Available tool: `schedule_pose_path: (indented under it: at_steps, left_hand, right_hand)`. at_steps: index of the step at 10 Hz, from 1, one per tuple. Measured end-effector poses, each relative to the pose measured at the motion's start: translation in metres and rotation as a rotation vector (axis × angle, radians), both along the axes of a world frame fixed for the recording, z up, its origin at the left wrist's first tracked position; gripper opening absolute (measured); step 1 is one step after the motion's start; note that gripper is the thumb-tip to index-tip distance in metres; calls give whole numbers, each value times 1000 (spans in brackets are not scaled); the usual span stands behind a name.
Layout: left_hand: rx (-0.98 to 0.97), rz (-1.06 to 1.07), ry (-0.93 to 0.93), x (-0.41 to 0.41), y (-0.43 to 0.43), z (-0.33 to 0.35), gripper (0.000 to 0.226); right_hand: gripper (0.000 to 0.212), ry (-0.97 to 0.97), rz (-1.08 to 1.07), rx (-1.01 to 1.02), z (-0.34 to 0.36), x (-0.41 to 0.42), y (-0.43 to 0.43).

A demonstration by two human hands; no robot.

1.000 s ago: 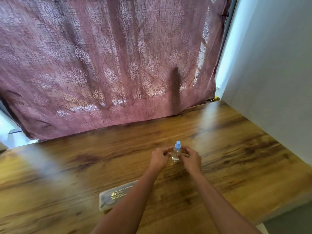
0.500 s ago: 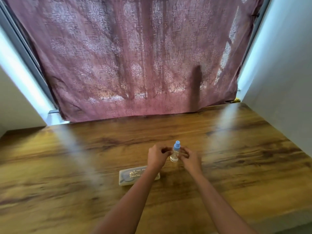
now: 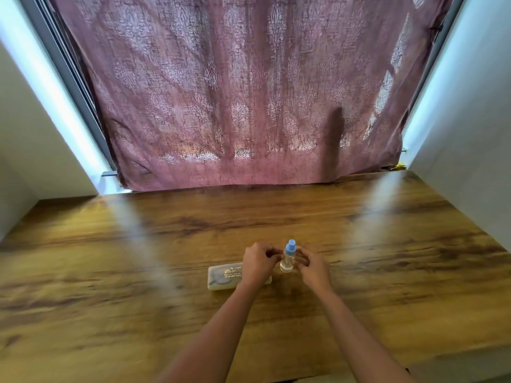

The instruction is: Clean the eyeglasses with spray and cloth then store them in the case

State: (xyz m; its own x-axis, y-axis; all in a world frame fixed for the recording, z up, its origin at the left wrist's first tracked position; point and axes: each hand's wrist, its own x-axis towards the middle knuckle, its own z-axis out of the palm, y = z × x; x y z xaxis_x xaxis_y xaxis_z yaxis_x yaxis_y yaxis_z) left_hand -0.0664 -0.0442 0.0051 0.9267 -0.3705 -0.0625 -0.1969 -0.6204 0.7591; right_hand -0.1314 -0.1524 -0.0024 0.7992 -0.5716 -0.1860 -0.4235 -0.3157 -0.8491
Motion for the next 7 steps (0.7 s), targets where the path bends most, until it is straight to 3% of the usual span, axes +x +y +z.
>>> schedule_pose_path:
  at_steps: [5, 7]
  left_hand:
    - [39, -41, -15, 2, 2, -2, 19]
    - [-25, 43, -17, 5, 5, 1, 28]
  right_hand:
    - [44, 61, 24, -43, 0, 4, -1]
    - [45, 13, -44, -20, 1, 5, -9]
